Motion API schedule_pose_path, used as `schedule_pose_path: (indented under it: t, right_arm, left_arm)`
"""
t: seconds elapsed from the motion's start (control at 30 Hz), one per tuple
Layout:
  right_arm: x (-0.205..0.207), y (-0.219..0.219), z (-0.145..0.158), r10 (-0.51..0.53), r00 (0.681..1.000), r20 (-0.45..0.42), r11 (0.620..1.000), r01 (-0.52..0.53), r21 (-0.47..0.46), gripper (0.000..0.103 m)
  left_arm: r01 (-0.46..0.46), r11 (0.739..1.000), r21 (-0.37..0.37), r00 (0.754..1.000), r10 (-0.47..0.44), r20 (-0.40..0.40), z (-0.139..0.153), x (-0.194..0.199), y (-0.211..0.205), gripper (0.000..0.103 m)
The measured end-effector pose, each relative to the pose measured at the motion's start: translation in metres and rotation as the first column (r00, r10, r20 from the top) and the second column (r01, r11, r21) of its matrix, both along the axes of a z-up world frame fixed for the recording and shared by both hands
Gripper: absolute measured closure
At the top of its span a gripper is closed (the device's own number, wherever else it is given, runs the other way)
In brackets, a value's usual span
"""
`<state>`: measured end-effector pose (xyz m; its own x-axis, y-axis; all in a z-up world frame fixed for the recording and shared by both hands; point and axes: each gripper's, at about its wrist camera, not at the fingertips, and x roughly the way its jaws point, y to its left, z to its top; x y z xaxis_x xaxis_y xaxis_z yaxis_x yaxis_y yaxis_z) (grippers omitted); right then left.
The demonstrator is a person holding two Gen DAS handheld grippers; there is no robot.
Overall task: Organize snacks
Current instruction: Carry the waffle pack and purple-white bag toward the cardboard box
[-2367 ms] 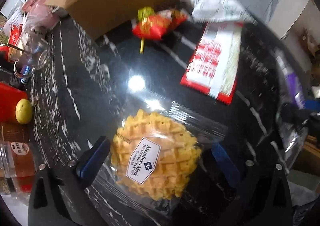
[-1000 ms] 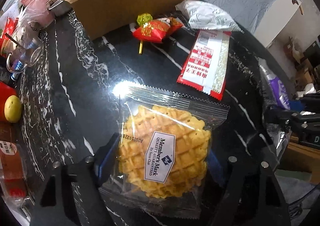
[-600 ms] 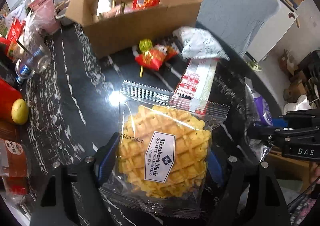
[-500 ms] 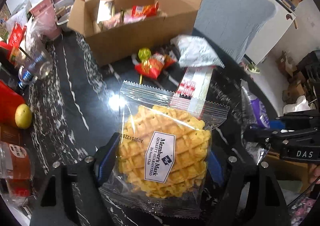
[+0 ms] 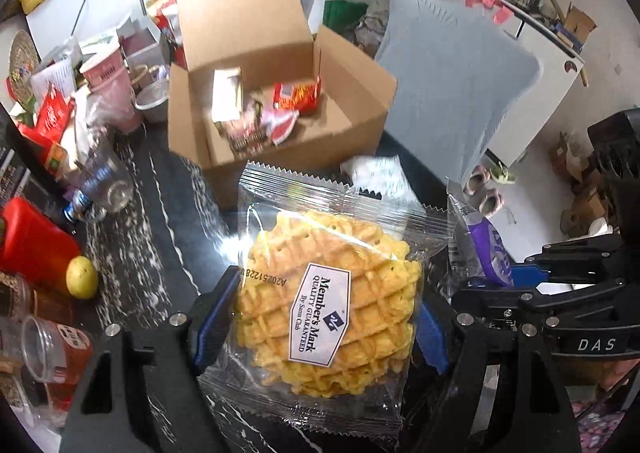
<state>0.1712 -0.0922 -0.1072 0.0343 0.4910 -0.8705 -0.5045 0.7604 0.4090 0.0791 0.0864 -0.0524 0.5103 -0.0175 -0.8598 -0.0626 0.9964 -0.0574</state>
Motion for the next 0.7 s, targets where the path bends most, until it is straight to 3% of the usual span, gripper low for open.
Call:
schedule_pose_path:
  t: [0.7]
  right_arm:
    - [0.077, 0.038, 0.084, 0.033, 0.982, 0.185, 0.989, -0.059, 0.136, 0.075]
  left_arm:
    - [-0.053, 0.999, 0.004, 0.982, 0.051, 0.180, 0.078, 0.071, 0.036, 0.025]
